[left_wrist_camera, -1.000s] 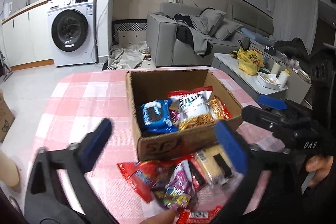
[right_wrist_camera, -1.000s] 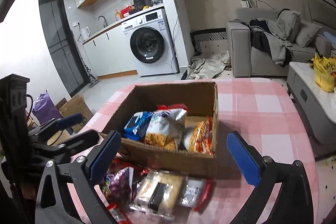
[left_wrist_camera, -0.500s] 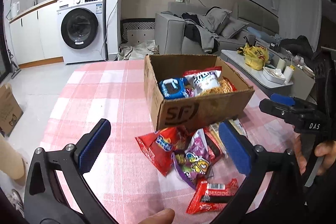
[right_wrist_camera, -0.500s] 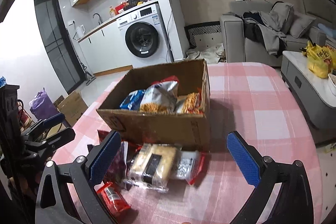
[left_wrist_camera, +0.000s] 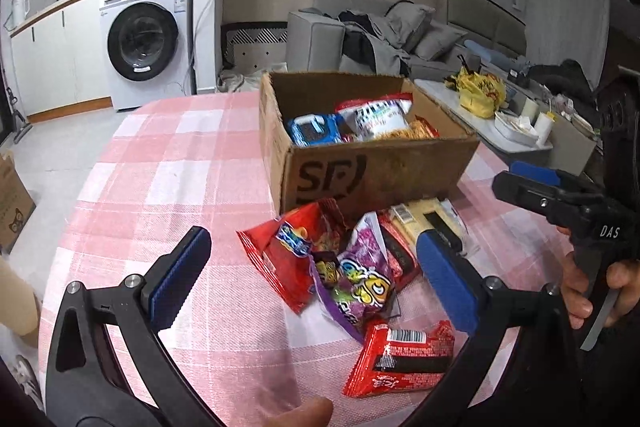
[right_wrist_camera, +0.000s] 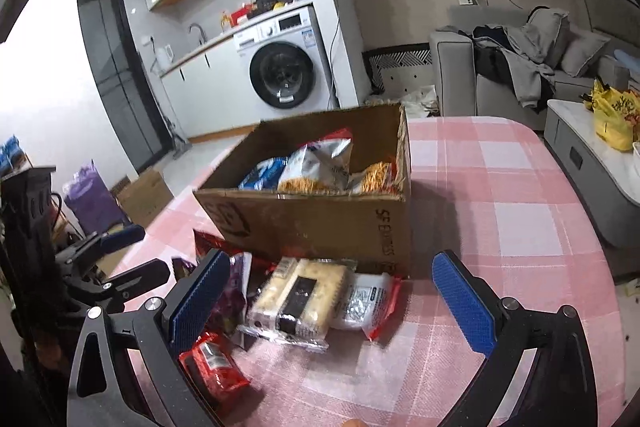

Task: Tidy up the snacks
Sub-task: 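Withdraw both grippers from the box back toward the remaining snacks, then close right gripper on white cracker pack while left gripper moves to purple candy bag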

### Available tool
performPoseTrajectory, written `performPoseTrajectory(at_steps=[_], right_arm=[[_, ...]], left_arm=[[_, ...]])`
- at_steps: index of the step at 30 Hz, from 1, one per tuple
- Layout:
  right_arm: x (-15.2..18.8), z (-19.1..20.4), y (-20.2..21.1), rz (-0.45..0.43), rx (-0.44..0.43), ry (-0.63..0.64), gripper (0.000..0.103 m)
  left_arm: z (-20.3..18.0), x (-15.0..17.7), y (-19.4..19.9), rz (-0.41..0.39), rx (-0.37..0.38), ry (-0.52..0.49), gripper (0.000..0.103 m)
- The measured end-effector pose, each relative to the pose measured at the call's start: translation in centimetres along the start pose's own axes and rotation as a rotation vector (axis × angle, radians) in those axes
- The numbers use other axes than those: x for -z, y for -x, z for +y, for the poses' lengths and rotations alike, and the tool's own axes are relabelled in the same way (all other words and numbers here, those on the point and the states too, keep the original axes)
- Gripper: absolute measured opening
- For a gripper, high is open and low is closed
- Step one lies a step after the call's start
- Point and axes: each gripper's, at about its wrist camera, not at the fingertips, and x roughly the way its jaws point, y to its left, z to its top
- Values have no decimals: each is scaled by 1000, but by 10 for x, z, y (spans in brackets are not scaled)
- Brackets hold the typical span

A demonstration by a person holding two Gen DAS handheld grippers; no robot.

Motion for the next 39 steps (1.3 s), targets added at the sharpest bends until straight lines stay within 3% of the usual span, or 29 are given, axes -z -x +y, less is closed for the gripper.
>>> performPoseTrajectory(at_steps=[16, 26, 35, 39], right_arm=[[21, 9, -44, 157, -3, 3, 103], [30, 25, -53, 160, -40, 54, 102], [33, 31, -55, 151, -57, 70, 86], [36, 34, -55, 149, -70, 75, 85]], left_arm=[[3, 17, -34, 68, -25, 22, 102], [9, 20, -45, 94, -32, 44, 102], [18, 19, -46, 91, -32, 66, 102], [20, 18, -45, 88, -31, 77, 102]])
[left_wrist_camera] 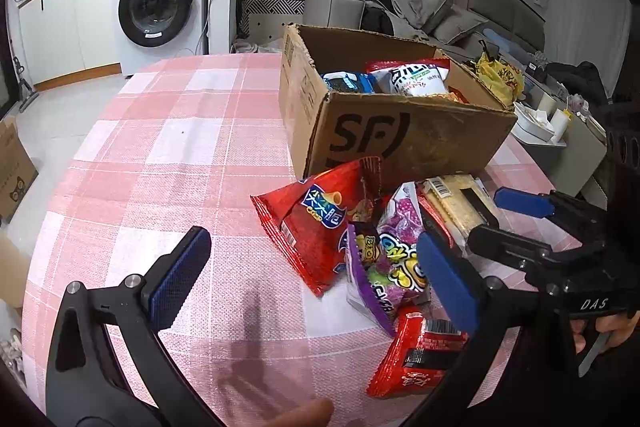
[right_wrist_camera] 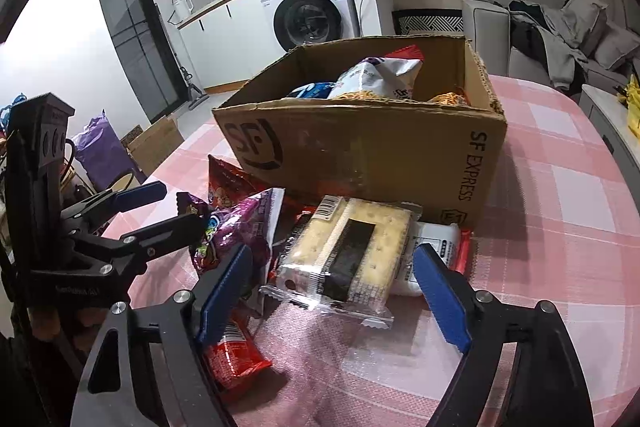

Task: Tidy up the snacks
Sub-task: 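Close right gripper on white cracker pack while left gripper moves to purple candy bag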

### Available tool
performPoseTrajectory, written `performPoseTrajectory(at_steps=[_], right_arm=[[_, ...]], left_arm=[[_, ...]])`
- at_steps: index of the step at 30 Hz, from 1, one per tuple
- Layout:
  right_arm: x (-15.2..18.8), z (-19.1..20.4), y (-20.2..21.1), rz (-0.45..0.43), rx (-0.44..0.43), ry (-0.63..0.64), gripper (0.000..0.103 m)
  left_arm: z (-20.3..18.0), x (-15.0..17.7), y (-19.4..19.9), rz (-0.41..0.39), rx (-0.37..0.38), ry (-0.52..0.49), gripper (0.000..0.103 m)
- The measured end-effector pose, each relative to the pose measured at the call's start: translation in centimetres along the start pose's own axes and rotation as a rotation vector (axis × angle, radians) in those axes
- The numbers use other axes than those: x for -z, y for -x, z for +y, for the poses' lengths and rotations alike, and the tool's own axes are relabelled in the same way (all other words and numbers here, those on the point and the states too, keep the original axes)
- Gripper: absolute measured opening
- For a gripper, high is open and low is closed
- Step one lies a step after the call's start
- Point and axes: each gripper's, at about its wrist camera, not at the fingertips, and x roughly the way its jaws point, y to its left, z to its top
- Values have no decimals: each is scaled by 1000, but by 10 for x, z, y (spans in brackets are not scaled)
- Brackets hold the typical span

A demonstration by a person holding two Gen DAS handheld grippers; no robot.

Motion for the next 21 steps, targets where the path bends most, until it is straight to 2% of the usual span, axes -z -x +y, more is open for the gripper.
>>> performPoseTrajectory(at_steps=[10, 16, 21], right_arm=[[3, -3, -11, 33, 19, -20, 74], [3, -6, -11, 33, 11, -35, 74], [3, 0, -15, 37, 37, -11, 74]], left_arm=[[-2, 3, -2, 18, 20, 0, 102], [-2, 5, -4, 28, 33, 9, 102], [-3, 6, -7, 42, 47, 9, 102]])
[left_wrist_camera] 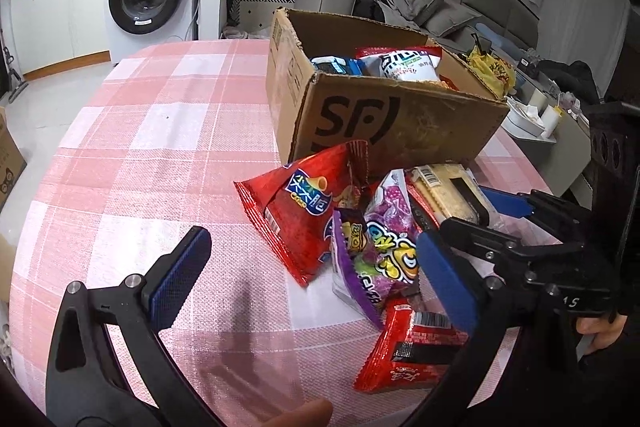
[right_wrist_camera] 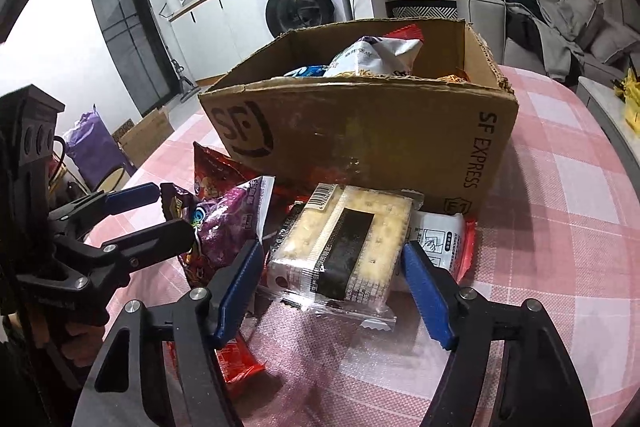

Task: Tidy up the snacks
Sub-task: 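Close right gripper on white cracker pack while left gripper moves to purple candy bag, then close left gripper on the purple candy bag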

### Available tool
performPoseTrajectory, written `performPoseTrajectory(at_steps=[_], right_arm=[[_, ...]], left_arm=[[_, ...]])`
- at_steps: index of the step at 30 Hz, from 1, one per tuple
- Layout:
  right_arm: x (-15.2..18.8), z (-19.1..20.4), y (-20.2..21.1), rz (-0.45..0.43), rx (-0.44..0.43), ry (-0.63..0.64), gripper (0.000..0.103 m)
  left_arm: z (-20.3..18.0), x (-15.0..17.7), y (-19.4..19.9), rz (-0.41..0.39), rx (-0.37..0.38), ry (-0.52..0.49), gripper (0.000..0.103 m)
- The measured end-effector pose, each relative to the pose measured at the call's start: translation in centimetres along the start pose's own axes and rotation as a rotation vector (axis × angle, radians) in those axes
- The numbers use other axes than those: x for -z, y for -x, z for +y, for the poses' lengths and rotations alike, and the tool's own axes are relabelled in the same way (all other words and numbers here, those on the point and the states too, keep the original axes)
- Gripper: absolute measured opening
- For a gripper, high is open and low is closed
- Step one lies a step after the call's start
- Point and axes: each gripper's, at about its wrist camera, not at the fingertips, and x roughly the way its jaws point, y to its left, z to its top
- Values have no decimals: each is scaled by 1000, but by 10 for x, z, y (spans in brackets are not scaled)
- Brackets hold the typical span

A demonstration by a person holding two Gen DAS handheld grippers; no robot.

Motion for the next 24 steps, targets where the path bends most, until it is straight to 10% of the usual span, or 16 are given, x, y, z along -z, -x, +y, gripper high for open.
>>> performPoseTrajectory(at_steps=[24], right_arm=[[0, 0, 16, -38, 9, 9, 62]], left_arm=[[-13, 3, 6, 8, 146, -83, 46]])
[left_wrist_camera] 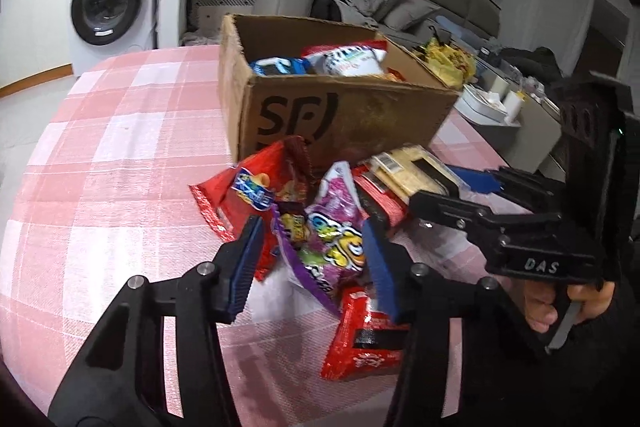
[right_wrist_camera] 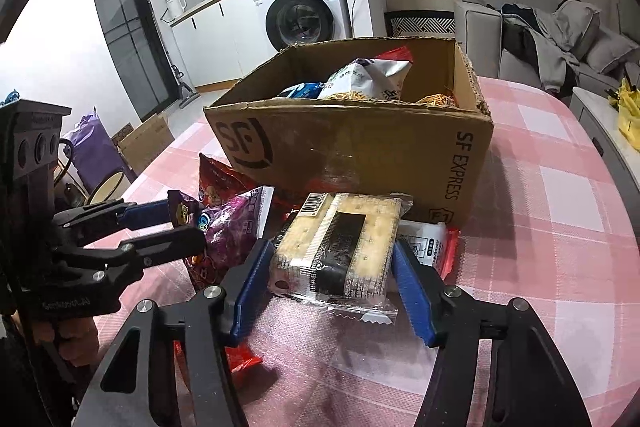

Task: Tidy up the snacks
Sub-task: 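Close left gripper on the purple candy bag, then lift both held bags and carry them over the cardboard box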

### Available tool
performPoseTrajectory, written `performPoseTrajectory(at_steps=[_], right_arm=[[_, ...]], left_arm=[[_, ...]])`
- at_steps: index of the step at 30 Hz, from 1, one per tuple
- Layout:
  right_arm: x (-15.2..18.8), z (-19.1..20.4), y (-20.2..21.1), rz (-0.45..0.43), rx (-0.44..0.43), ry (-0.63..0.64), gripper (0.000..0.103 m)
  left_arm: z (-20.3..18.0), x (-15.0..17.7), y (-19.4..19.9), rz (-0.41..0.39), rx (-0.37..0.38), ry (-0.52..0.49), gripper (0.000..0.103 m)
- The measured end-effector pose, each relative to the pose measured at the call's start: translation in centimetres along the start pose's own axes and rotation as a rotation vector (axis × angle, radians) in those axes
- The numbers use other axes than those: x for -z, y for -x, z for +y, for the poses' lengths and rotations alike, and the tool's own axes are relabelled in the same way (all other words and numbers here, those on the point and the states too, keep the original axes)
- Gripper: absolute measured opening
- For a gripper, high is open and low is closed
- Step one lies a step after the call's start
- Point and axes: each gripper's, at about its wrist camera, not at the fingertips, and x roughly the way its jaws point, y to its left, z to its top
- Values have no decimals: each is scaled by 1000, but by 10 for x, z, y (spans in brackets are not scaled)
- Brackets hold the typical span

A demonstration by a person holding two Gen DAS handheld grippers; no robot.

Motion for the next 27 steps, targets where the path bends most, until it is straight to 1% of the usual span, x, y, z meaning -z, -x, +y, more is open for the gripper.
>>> performPoseTrajectory(at_steps=[2, 7, 9, 11, 12, 14, 16, 18, 20, 23, 27], right_arm=[[0, 0, 0, 3, 0, -2, 62], [0, 0, -5, 14, -10, -2, 62], [1, 0, -8, 23, -21, -4, 62], [2, 2, -11, 28, -24, 2, 62], [2, 2, -12, 29, -26, 6, 62], [3, 3, -12, 30, -30, 14, 62], [4, 4, -12, 30, -31, 18, 62], [4, 4, -12, 31, -33, 17, 62], [5, 5, -12, 30, -32, 17, 62], [4, 4, -12, 28, -30, 18, 62], [3, 3, -7, 15, -32, 13, 62]], left_arm=[[-1, 1, -2, 10, 11, -5, 46], [4, 0, -6, 14, 44, 28, 46], [5, 1, -8, 15, 53, 40, 48], [4, 2, -12, 44, 63, 44, 49], [3, 4, -17, 70, 60, 39, 49], [-1, 6, -22, 85, 53, 29, 49], [-5, 8, -27, 96, 29, 10, 49], [-7, 8, -26, 80, 23, 0, 45], [-9, 8, -24, 70, 23, -11, 39], [-9, 7, -19, 42, 26, -16, 36], [-10, 4, -11, 9, 44, -30, 35]])
